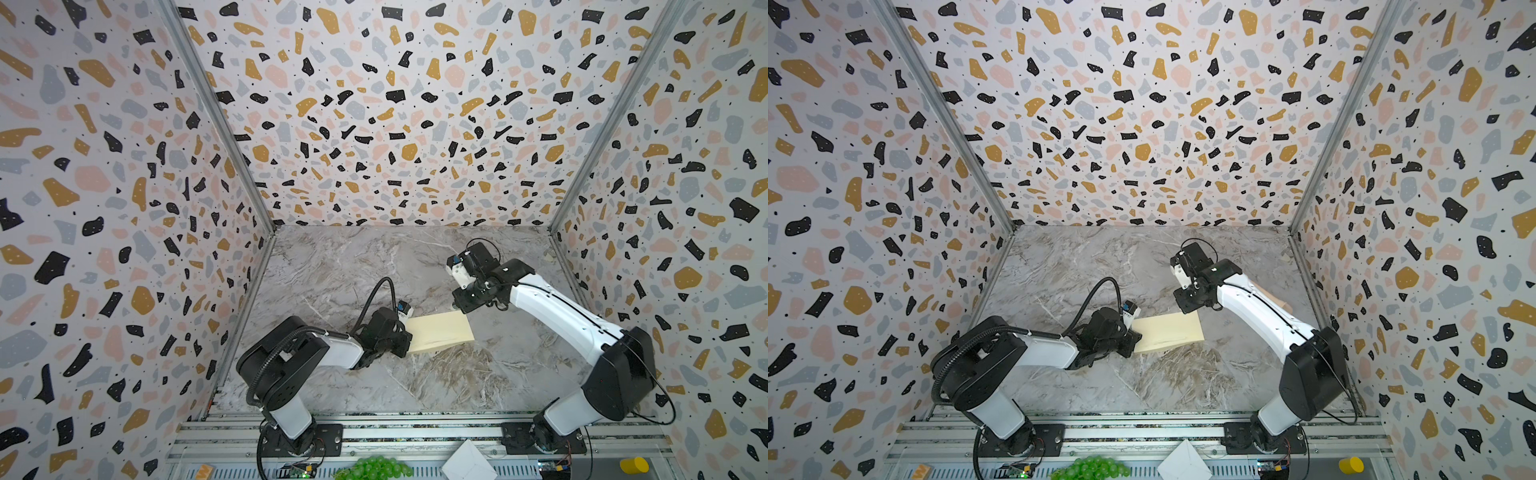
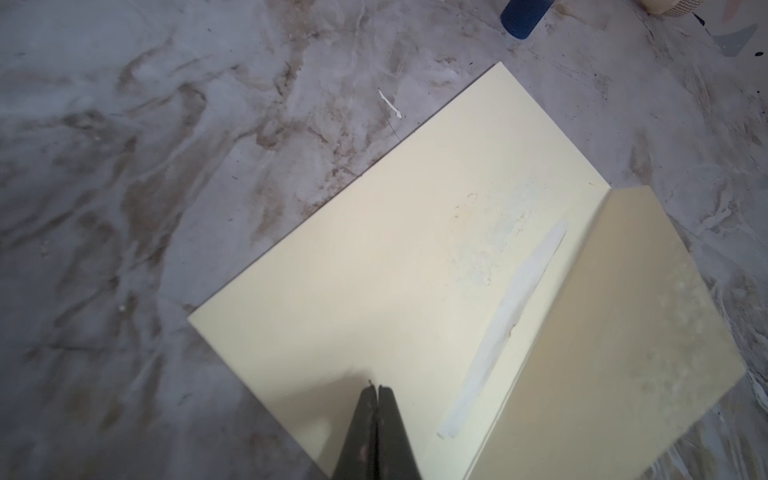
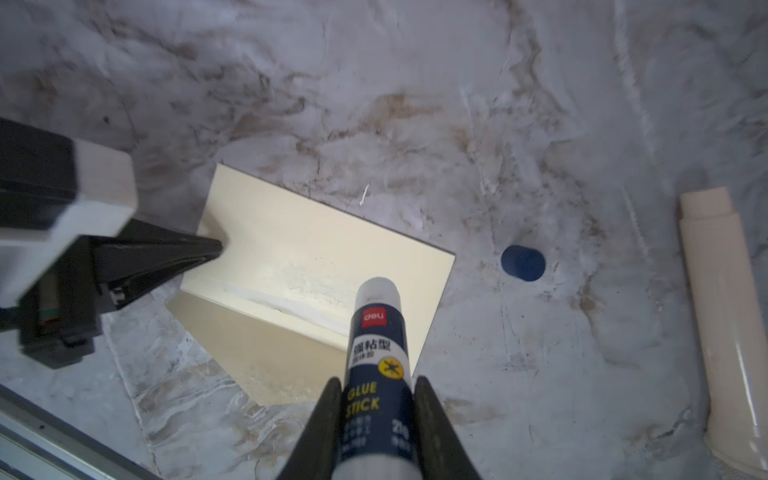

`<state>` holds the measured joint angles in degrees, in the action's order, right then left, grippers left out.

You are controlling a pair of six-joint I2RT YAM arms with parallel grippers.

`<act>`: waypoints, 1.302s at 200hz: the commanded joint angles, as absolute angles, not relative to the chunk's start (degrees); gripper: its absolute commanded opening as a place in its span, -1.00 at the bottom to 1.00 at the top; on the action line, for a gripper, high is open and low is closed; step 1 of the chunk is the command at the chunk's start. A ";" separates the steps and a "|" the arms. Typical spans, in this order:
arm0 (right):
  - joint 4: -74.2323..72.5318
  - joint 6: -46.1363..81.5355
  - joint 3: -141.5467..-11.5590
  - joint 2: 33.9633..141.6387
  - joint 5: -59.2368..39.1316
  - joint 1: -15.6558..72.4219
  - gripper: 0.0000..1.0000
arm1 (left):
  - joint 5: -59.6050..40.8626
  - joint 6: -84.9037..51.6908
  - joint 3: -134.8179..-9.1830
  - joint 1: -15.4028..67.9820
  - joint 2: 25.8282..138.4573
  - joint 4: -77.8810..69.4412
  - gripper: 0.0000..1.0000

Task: Place the letter into the envelope and seal it

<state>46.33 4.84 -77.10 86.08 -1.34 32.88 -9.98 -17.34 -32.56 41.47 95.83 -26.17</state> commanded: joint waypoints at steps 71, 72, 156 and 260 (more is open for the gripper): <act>16.24 8.46 -62.76 64.53 -7.18 31.55 -1.00 | -10.49 -23.66 -37.67 41.31 77.71 -20.37 -0.21; 15.59 8.54 -62.40 64.26 -7.28 31.55 -1.00 | -10.52 -23.78 -37.64 41.31 77.27 -20.51 -0.20; -30.36 11.96 -37.98 50.27 -12.49 32.14 -1.00 | -11.20 -60.76 -32.00 41.30 60.78 -46.33 0.95; -42.18 -0.43 -33.84 53.60 -2.78 43.97 -1.00 | -7.19 -80.74 -37.03 47.35 65.57 -52.66 0.76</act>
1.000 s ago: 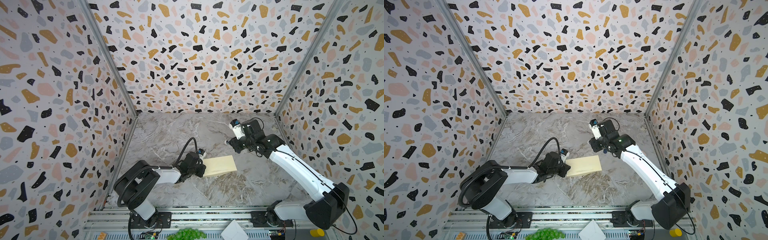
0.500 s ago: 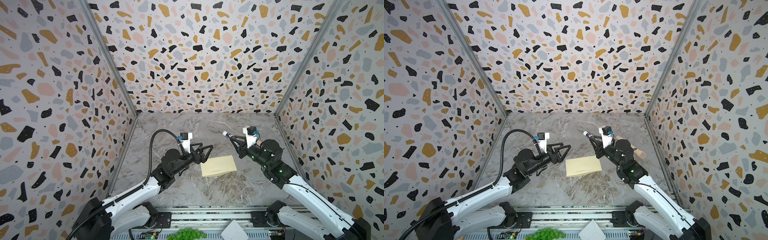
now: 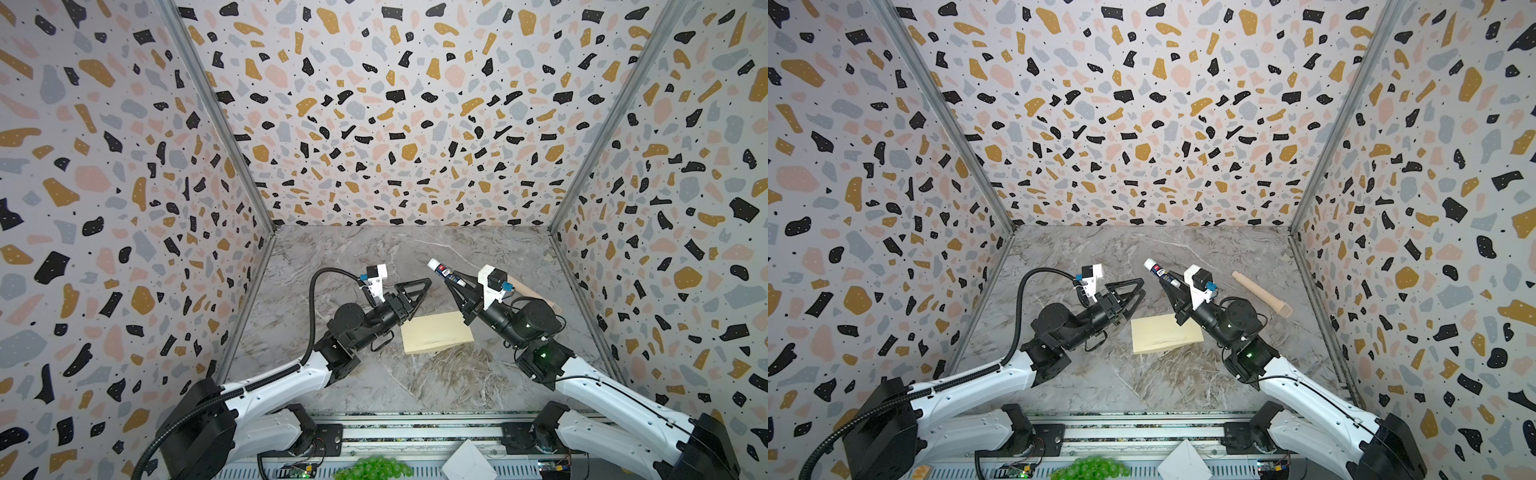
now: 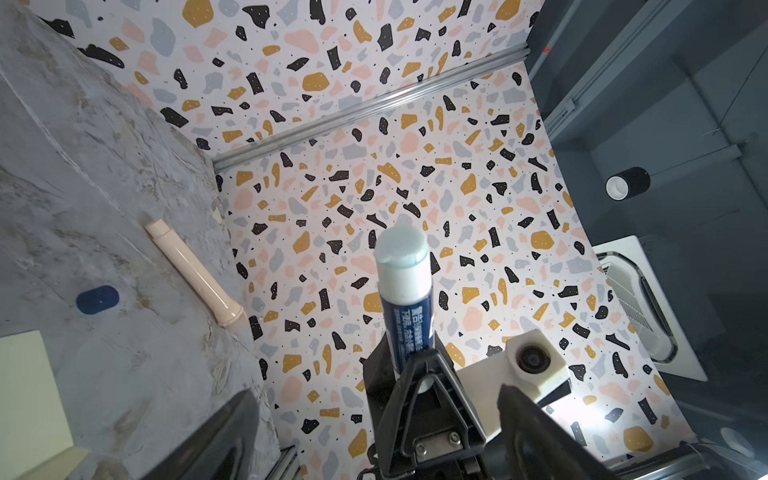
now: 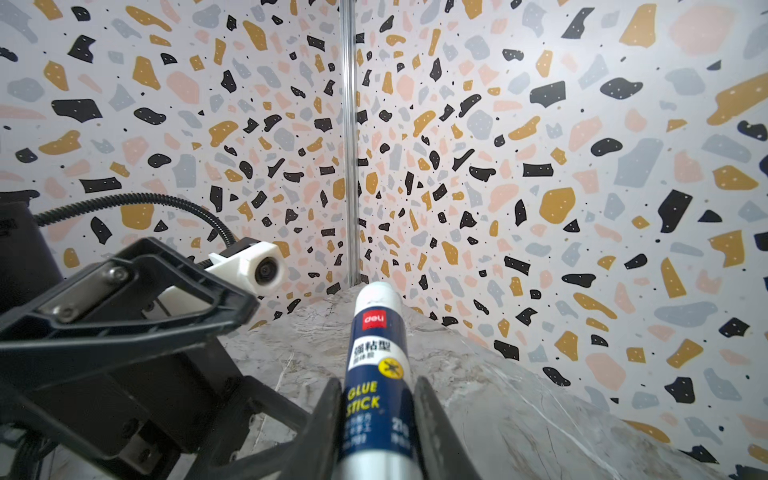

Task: Place the letter into the envelope and seal it

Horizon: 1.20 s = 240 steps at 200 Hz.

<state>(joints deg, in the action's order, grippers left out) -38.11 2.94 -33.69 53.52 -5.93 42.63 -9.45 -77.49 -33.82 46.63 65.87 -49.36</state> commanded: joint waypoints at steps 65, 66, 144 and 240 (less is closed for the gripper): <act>-42.63 -1.94 -34.00 55.49 0.21 49.36 -1.00 | -4.92 -79.50 -39.97 47.96 67.18 -49.62 0.47; -42.63 -2.02 -34.01 55.48 0.24 49.42 -1.00 | -4.92 -79.48 -40.03 47.97 67.25 -49.59 0.47; -41.93 -2.99 -34.84 57.58 3.27 52.82 -1.00 | -3.95 -77.86 -41.40 48.33 68.55 -47.45 -0.27; -31.18 -0.14 -38.48 55.62 6.63 52.95 -0.36 | -1.97 -70.27 -41.79 48.30 67.05 -41.69 -1.00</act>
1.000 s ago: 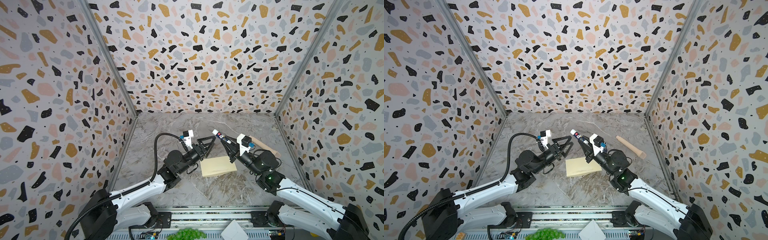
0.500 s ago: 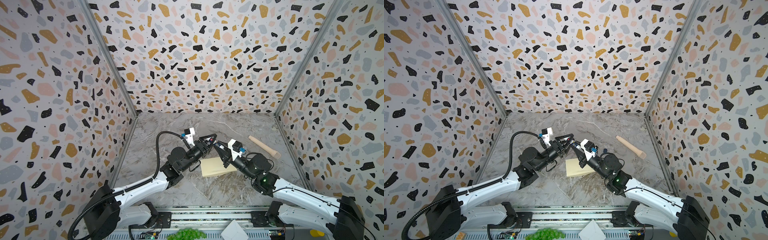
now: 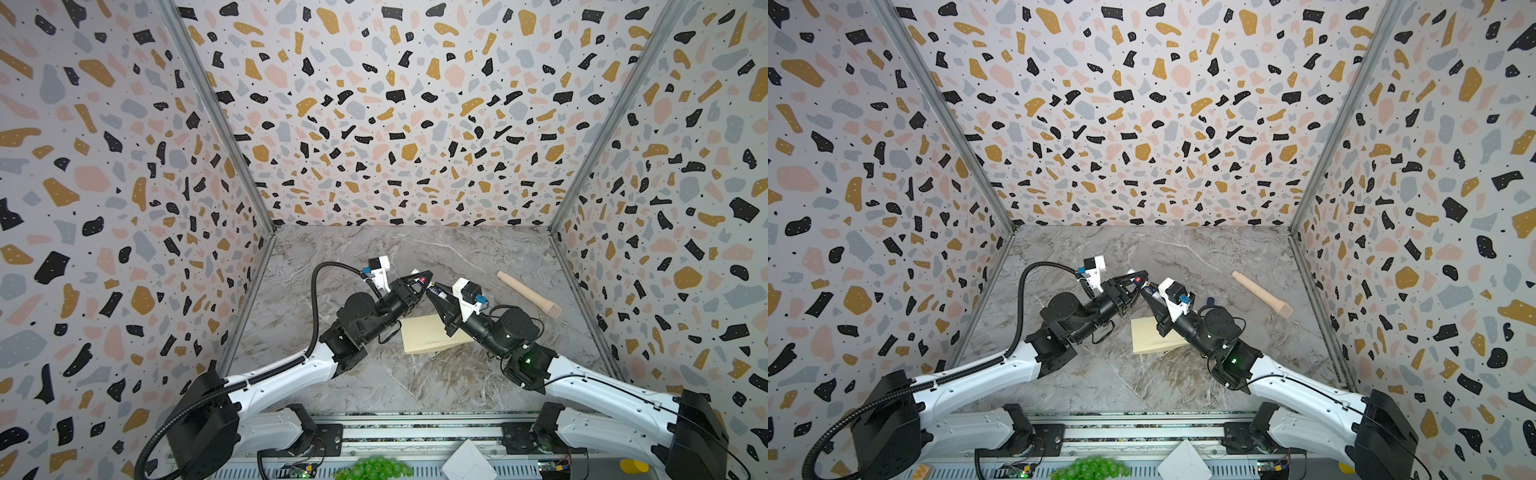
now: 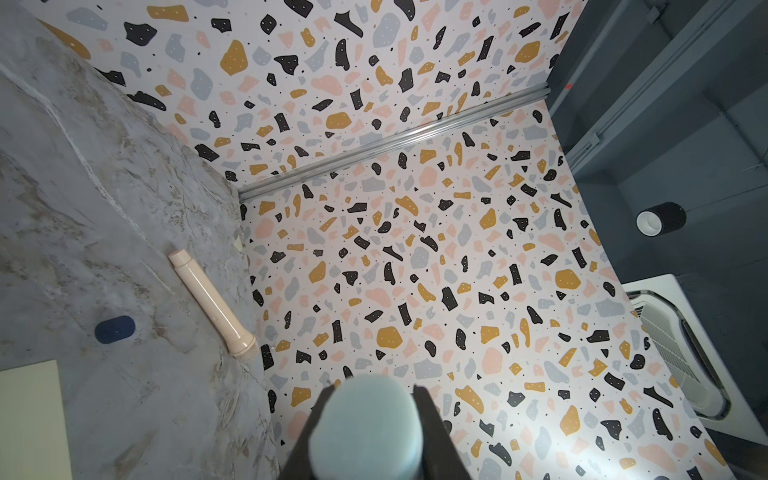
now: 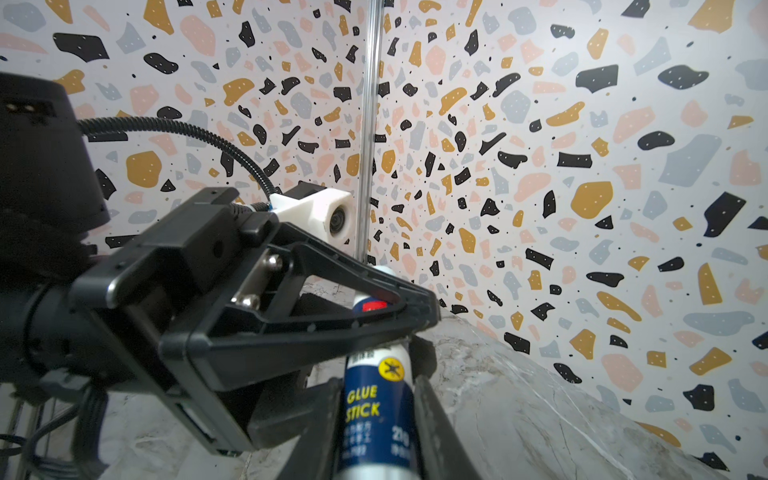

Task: Place the letter into the envelope and seal it

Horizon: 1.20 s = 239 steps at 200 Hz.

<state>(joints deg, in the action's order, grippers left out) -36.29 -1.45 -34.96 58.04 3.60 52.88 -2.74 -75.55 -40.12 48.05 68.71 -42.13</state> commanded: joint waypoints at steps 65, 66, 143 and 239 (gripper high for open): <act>-9.66 6.80 -39.56 43.17 9.05 51.98 0.97 | 4.94 -44.71 -47.42 47.81 62.51 -19.73 -1.00; -9.18 7.14 -39.56 43.12 9.09 51.92 0.98 | 5.19 -44.24 -47.48 47.81 62.46 -19.27 -1.00; 12.95 33.79 -34.72 46.11 3.28 45.74 0.98 | 15.78 -31.20 -45.49 47.71 63.34 -10.50 -1.00; 3.41 44.39 -24.23 54.45 -7.57 34.87 0.98 | 16.25 -29.54 -44.44 47.72 63.98 -10.17 -1.00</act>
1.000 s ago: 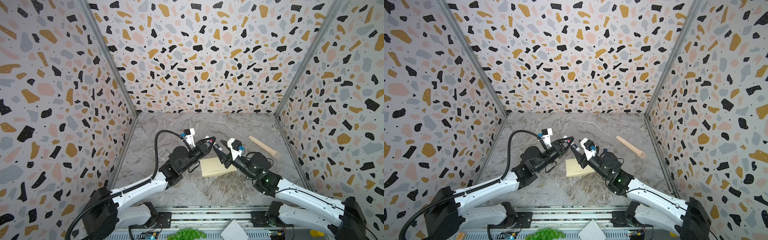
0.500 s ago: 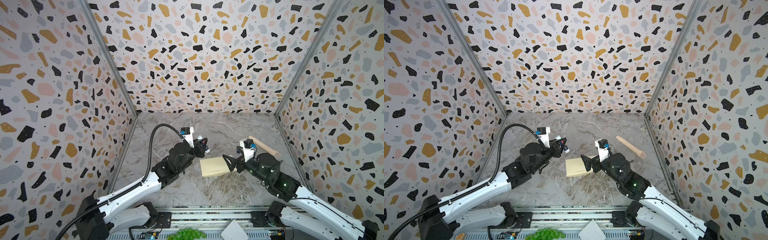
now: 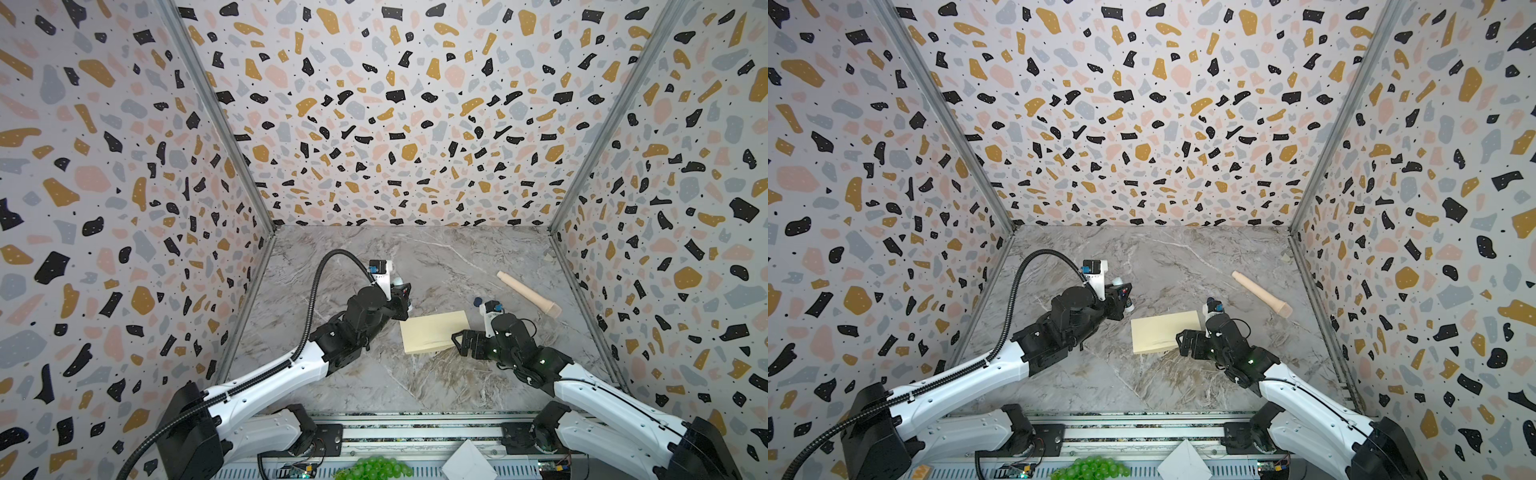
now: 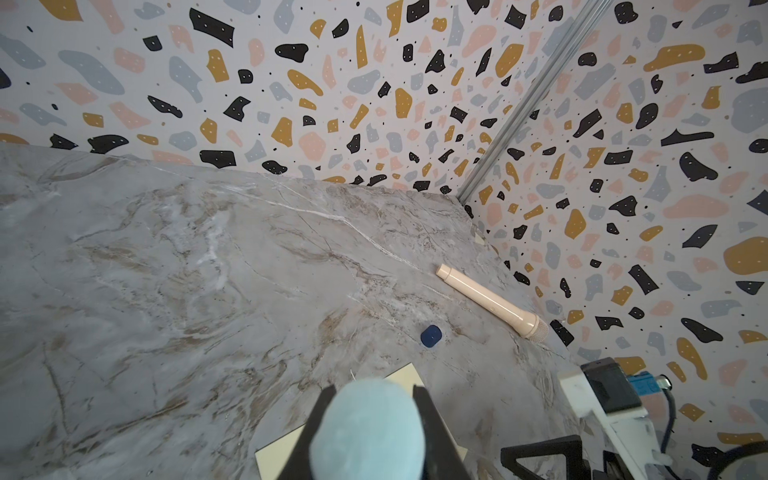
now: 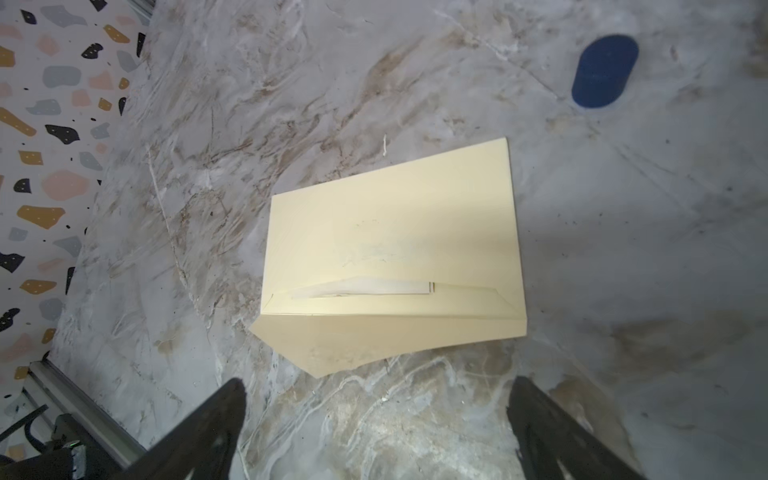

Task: Place the letter into the envelope and seal it

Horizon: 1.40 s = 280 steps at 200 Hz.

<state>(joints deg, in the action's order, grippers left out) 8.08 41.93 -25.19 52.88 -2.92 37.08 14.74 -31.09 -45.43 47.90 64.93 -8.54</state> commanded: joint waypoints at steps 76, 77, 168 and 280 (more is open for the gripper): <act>-4.21 43.62 -24.36 63.95 -11.84 31.02 0.98 | 17.66 -28.51 -44.05 47.62 63.64 -9.67 -1.00; -4.26 43.61 -24.40 64.06 -11.90 30.98 0.98 | 17.71 -28.53 -44.04 47.63 63.64 -9.67 -1.00; -8.36 41.24 -27.03 71.97 -16.19 27.50 0.99 | 18.72 -27.86 -43.25 47.34 63.49 -9.90 -1.00; 1.66 36.14 -32.72 67.39 -13.48 24.77 0.98 | 19.53 -27.70 -42.77 47.11 63.14 -9.79 -1.00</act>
